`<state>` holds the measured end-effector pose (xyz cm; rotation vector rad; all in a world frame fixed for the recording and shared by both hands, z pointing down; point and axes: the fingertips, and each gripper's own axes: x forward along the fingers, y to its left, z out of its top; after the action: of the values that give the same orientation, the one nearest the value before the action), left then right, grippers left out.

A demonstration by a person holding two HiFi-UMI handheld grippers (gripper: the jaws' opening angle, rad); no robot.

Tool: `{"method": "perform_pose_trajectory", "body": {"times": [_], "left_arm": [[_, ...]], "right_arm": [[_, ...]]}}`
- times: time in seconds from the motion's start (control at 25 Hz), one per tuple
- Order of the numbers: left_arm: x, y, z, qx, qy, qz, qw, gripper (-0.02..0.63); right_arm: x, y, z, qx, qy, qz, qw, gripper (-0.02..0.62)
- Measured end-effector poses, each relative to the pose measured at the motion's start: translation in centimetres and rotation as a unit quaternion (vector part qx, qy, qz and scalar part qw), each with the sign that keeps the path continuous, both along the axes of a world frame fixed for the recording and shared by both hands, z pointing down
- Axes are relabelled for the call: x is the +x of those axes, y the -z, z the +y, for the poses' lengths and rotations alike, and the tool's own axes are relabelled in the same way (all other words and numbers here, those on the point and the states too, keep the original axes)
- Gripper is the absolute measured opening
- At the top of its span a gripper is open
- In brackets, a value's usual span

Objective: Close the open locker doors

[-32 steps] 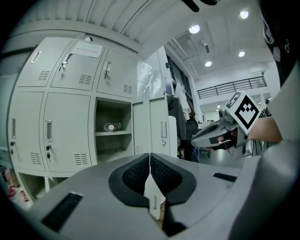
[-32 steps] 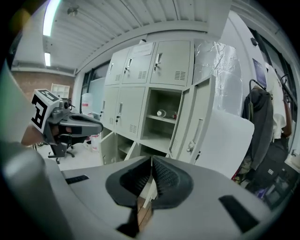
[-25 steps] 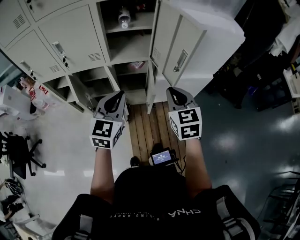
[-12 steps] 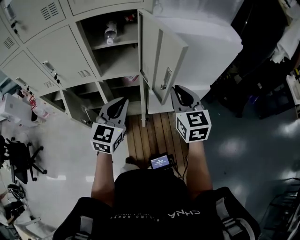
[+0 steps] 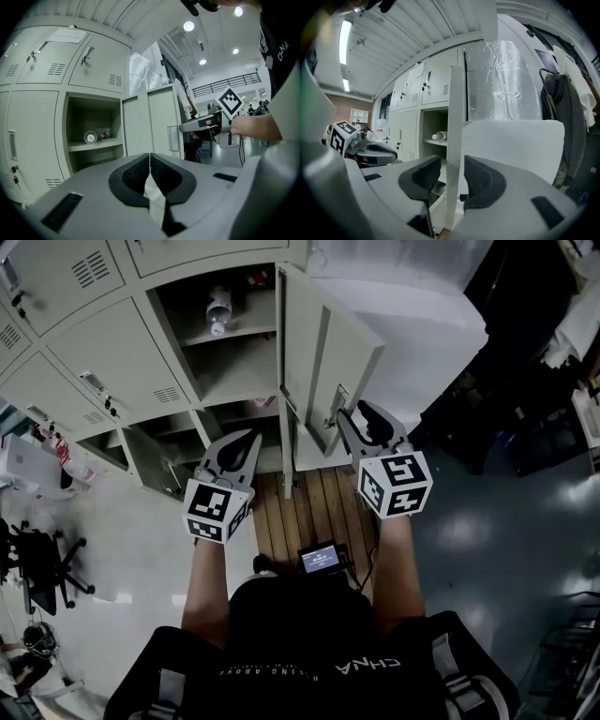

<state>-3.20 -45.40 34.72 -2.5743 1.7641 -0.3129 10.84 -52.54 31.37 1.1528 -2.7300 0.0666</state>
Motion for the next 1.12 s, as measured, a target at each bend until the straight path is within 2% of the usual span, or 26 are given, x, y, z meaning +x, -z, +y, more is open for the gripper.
{"method": "perform_pose_trajectory", "body": {"times": [0.24,0.32,0.4,0.68,0.8,1.12], "left_arm": [[-0.1,0.6,-0.3,0.006,-0.005,-0.009,0.9999,0.020],[-0.4,0.8,-0.3,0.008,-0.004,-0.010,0.9999,0.020],[-0.5,0.8,-0.4,0.009,-0.006,-0.010,0.9999,0.020],[-0.2,1.1,-0.3,0.018,-0.022,-0.016,0.9995,0.021],[-0.1,1.2,-0.1,0.023,-0.032,-0.010,0.9992,0.021],[0.7,-0.2,0.5,0.011,-0.080,-0.040,0.9959,0.021]], "right_arm": [[-0.7,0.0,0.0,0.003,0.004,0.001,1.000,0.160],[-1.0,0.1,0.2,0.001,0.009,-0.003,1.000,0.137],[-1.5,0.2,0.5,0.000,0.017,-0.005,1.000,0.114],[-3.9,0.2,2.5,-0.005,0.052,-0.007,0.999,0.115],[-5.3,0.2,3.2,-0.002,0.064,0.002,0.998,0.121],[-9.7,0.3,5.5,0.009,0.105,0.028,0.994,0.123]]}}
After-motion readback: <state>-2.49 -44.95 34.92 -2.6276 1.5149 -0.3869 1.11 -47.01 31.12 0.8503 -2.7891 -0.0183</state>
